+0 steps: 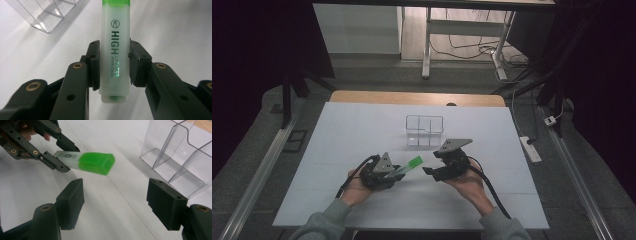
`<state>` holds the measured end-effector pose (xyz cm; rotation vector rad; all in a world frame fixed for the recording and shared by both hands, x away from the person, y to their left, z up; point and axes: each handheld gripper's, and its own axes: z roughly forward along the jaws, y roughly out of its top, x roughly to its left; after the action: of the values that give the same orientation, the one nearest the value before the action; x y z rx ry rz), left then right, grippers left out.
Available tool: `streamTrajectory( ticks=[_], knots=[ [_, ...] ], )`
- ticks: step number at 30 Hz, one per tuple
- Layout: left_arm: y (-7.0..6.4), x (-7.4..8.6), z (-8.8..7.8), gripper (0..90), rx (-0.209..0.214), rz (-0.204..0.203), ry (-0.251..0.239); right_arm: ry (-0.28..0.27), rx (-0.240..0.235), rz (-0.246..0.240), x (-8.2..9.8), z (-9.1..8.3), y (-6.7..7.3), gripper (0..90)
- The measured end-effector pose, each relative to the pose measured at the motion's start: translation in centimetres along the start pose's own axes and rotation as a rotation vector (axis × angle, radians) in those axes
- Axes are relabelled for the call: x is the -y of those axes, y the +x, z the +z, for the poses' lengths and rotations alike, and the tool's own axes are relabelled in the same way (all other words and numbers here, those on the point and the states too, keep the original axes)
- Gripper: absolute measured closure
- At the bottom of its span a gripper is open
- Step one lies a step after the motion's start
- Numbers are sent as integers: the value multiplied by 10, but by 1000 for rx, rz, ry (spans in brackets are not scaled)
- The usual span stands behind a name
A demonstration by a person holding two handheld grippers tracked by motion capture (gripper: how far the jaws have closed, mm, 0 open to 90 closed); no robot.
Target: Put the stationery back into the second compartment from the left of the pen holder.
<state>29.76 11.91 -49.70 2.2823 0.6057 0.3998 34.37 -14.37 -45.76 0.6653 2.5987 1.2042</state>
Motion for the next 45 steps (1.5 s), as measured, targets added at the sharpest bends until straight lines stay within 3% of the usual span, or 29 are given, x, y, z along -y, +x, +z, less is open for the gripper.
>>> streamTrajectory(
  ticks=[4, 20, 24, 27, 31, 37, 45],
  knots=[
    [-2, -1, 0, 651, -6, -13, -26, -7, -8, 14, 0, 1, 0, 288],
    [-18, -10, 12, 651, -30, 12, -74, -31, -92, 84, 2, 12, 5, 296],
    [-23, -13, 18, 650, -30, 19, -75, -32, -110, 91, 3, 13, 5, 344],
    [-24, -14, 21, 649, -37, 16, -72, -33, -81, 83, 2, 13, 6, 385],
    [-26, -15, 25, 649, -42, 16, -68, -44, -80, 101, 3, 11, 5, 470],
    [-26, -17, 31, 649, -38, 8, -59, -60, -119, 64, 2, 13, 9, 599],
    [-29, -19, 37, 648, -57, 17, -44, -93, -152, 85, 2, 13, 8, 673]
  ],
)
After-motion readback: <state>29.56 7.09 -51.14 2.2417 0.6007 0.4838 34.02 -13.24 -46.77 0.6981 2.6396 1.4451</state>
